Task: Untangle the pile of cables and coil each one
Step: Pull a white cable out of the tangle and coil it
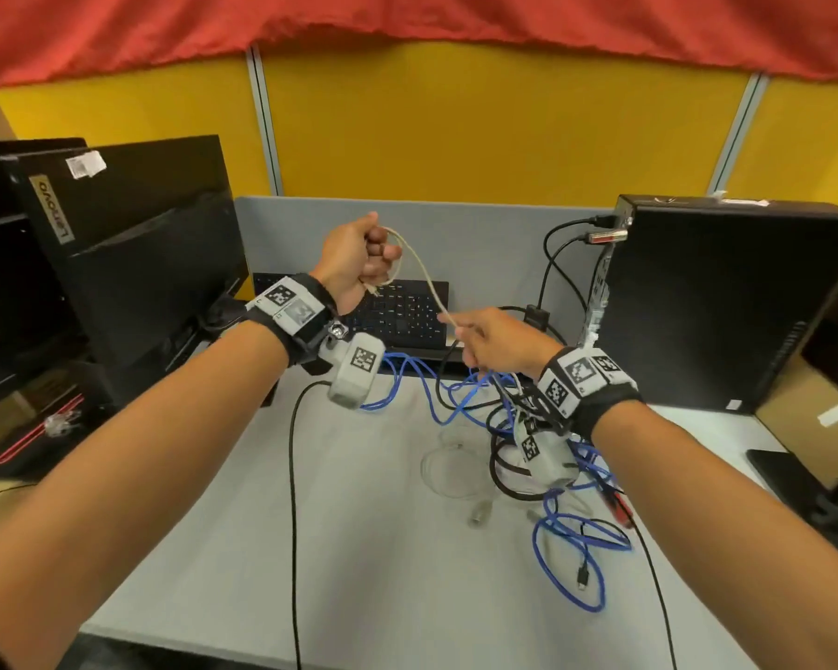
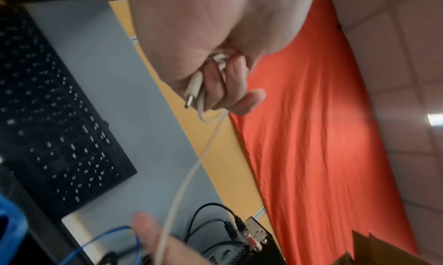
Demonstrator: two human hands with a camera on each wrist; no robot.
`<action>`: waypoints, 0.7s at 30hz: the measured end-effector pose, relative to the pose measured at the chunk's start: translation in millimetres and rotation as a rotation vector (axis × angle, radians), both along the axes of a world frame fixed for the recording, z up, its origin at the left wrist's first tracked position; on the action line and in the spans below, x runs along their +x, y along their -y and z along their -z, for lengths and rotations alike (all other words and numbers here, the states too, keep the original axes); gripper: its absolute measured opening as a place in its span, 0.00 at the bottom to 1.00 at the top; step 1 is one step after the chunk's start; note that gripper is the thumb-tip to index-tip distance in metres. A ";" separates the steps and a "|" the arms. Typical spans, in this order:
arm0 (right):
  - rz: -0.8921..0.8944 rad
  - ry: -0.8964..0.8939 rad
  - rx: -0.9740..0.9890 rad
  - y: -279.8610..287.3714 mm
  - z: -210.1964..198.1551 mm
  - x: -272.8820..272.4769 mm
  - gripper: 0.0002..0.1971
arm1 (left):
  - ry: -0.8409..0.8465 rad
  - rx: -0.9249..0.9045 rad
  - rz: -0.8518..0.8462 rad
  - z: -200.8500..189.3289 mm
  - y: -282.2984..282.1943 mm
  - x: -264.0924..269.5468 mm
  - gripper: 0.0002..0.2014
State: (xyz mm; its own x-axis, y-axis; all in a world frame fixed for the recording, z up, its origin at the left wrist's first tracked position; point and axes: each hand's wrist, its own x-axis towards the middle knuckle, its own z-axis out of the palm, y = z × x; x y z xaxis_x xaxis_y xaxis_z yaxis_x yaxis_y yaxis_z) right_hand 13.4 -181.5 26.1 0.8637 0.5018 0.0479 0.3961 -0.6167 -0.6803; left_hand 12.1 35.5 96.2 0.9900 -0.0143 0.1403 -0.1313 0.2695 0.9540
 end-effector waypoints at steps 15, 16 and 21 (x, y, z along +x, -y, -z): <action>-0.019 0.340 -0.102 9.6 -15.3 -3.9 0.12 | 0.199 0.983 0.202 41.9 24.5 -7.0 0.24; -0.026 0.304 -0.137 14.9 -11.6 -2.8 0.11 | 0.196 0.930 0.165 34.5 22.3 -4.5 0.24; 0.005 0.143 -0.119 35.4 12.5 1.5 0.09 | 0.151 0.587 0.011 13.0 11.1 7.1 0.22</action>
